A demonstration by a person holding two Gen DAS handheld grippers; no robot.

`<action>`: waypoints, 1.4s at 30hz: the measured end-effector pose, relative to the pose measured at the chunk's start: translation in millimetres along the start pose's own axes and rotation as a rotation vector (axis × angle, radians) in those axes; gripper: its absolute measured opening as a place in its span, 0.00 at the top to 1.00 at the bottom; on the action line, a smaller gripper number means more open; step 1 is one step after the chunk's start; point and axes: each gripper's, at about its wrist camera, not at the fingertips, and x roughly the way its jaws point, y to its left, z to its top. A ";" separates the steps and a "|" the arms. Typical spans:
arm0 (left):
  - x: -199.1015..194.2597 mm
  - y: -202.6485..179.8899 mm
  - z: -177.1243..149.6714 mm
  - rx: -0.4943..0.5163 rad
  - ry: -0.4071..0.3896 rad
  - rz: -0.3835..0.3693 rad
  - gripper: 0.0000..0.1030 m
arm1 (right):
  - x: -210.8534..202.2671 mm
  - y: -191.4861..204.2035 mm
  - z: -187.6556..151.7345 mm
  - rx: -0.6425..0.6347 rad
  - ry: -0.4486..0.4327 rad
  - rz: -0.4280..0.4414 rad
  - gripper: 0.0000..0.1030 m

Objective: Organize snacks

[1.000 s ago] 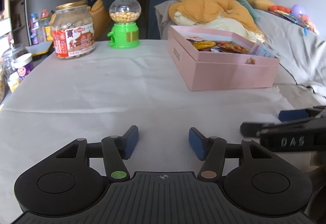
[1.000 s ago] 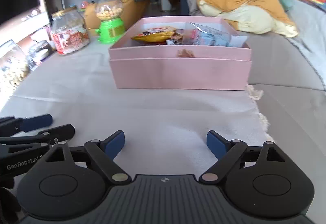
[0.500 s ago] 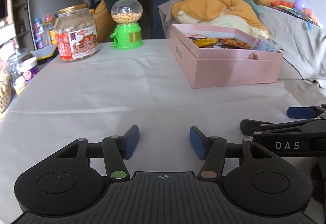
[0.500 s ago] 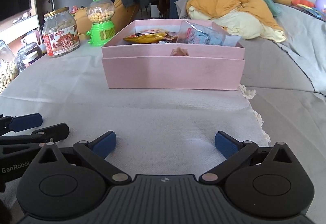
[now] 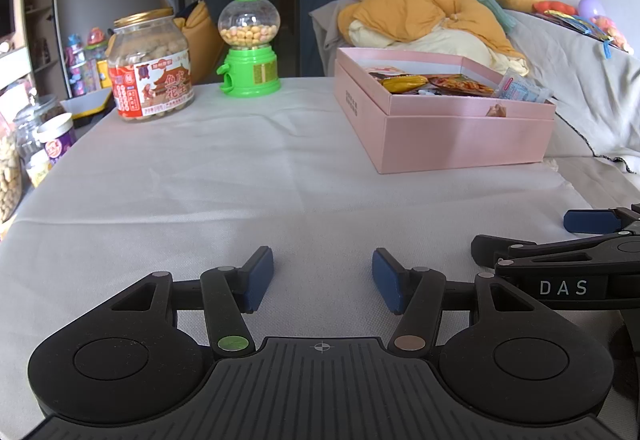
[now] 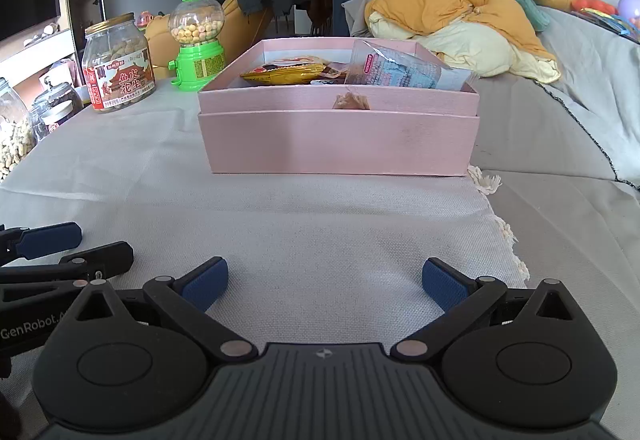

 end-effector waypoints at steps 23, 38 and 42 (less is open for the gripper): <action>0.9 -0.2 0.3 0.008 0.000 0.002 0.40 | 0.1 -0.1 0.0 0.000 0.000 0.000 0.00; 0.9 -0.1 0.3 0.007 0.000 0.002 0.40 | -0.2 0.0 0.0 0.000 0.000 0.000 0.00; 0.9 -0.1 0.3 0.008 0.000 0.003 0.40 | -0.2 0.1 -0.1 0.000 0.000 0.000 0.00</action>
